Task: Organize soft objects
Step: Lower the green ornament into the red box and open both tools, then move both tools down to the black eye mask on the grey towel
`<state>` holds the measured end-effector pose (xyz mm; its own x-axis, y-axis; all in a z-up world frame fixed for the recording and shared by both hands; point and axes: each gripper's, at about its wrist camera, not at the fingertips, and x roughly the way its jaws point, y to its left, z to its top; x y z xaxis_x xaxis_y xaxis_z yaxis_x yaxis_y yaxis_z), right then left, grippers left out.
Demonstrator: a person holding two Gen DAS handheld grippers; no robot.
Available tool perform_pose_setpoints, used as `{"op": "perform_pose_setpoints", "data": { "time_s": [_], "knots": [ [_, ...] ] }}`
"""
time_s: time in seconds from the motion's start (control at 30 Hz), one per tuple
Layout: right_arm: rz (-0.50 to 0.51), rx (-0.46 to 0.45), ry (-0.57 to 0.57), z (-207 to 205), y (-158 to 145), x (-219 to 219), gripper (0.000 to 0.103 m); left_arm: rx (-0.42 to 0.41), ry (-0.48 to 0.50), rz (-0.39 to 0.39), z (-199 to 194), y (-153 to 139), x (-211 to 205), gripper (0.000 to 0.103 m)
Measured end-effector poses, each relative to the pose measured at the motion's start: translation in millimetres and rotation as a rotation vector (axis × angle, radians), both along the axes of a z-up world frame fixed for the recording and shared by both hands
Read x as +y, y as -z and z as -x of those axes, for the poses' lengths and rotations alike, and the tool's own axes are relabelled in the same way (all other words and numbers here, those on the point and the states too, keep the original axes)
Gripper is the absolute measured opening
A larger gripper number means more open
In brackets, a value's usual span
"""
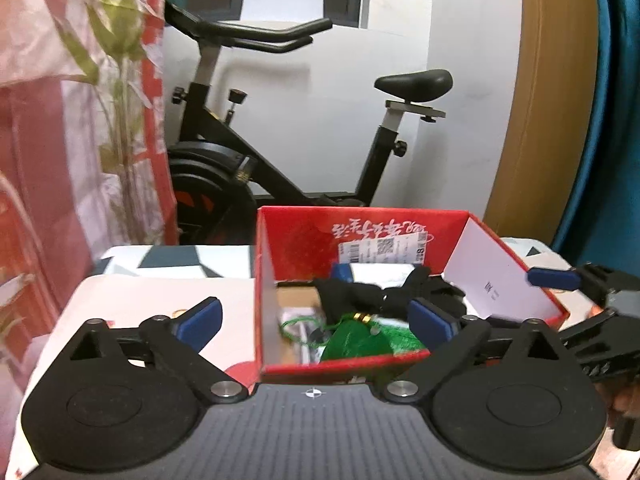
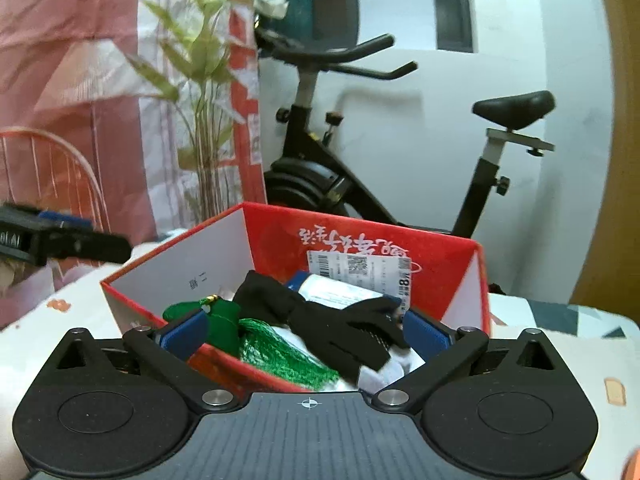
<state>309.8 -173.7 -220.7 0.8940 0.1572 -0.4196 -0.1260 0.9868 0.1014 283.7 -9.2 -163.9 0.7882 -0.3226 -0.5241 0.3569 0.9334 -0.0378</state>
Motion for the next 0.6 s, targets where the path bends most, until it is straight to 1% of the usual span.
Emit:
{"op": "perform_pose_setpoints", "data": {
  "time_s": [0.13, 0.27, 0.33, 0.47, 0.6],
  "knots": [
    [-0.062, -0.048, 0.033, 24.4, -0.3, -8.4, 0.103, -0.055, -0.055, -0.035, 25.3, 2.8, 3.2, 0.103],
    [-0.083, -0.067, 0.088, 45.0, 3.0, -16.4, 0.103, -0.065, -0.081, -0.028, 46.7, 9.8, 7.0, 0.103],
    [-0.095, -0.075, 0.103, 53.4, 6.0, -19.4, 0.103, -0.051, -0.092, -0.012, 55.0, 15.0, 9.4, 0.103],
    [-0.095, -0.082, 0.132, 72.1, 18.6, -23.5, 0.103, 0.011, -0.104, 0.022, 63.8, 30.2, 13.4, 0.103],
    [-0.086, -0.050, 0.143, 82.5, 36.1, -23.3, 0.103, 0.079, -0.111, 0.044, 68.0, 47.8, 15.8, 0.103]
  ]
}}
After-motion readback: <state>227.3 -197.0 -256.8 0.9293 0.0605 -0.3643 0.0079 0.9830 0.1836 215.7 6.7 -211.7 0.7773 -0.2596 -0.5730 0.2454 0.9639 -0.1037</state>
